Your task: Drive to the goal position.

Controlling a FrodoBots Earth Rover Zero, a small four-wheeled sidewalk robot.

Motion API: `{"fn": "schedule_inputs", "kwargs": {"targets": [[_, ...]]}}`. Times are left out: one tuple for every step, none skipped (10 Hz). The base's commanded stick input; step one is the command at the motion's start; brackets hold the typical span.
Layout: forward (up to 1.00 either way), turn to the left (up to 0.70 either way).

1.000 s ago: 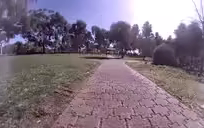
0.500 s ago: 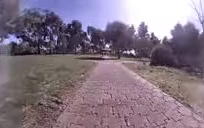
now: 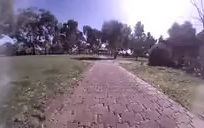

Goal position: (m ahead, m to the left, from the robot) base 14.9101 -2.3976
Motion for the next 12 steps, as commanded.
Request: {"fn": "schedule_inputs", "kwargs": {"targets": [[0.70, 0.00], [0.70, 0.00], [0.70, 0.00], [0.70, 0.00], [0.70, 0.00], [0.70, 0.00], [0.70, 0.00], [0.70, 0.00], [0.70, 0.00], [0.70, 0.00], [0.70, 0.00], [0.70, 0.00]]}}
